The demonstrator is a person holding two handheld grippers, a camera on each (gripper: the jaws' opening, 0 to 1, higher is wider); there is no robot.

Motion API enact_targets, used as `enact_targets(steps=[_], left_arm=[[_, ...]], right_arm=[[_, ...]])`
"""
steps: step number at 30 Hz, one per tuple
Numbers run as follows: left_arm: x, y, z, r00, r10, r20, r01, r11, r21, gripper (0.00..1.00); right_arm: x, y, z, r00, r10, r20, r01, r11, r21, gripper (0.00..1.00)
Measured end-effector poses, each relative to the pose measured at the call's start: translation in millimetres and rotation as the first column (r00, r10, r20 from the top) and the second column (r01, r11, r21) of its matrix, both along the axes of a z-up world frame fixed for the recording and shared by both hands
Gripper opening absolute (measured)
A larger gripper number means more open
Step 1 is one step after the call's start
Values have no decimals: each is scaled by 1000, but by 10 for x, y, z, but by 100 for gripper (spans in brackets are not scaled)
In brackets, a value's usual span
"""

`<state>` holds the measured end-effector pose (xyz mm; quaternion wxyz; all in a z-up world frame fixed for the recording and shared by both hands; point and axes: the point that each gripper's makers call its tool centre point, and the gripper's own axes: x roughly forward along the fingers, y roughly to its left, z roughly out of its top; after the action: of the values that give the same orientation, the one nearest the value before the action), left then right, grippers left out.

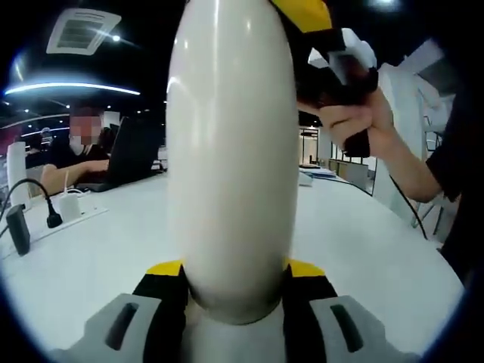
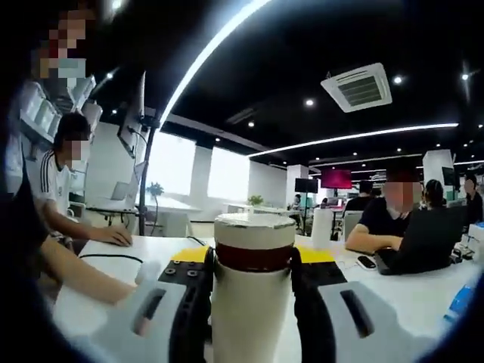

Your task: Grasp the water cup twist off the cup lid place the cup lid on the table

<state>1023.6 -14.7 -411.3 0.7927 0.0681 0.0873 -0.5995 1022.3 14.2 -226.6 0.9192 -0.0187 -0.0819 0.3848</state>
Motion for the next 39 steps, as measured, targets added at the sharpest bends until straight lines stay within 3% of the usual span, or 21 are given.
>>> enact_targets(steps=[8, 15, 24, 32, 35, 39], left_arm=[[22, 4, -3, 1000, 2, -1, -2, 1000, 0, 51], [37, 9, -8, 1000, 6, -1, -6, 1000, 2, 51], [25, 14, 16, 999, 1, 37, -2, 1000, 9, 51], [19, 25, 47, 999, 4, 43, -4, 1000, -2, 56], [27, 26, 49, 999, 9, 43, -8, 1000, -3, 57], [39, 3, 55, 998, 13, 63, -13, 1000, -2, 55]], right_arm=[[14, 13, -2, 997, 74, -22, -73, 997, 28, 44], [2, 7, -13, 969, 243, -47, -240, 969, 57, 44], [-20, 40, -35, 892, 447, -70, -435, 889, 141, 44], [40, 135, -33, 800, 599, -45, -573, 784, 238, 45], [87, 121, -38, 788, 614, -49, -584, 769, 261, 45], [27, 85, -43, 789, 614, -37, -584, 767, 267, 45]])
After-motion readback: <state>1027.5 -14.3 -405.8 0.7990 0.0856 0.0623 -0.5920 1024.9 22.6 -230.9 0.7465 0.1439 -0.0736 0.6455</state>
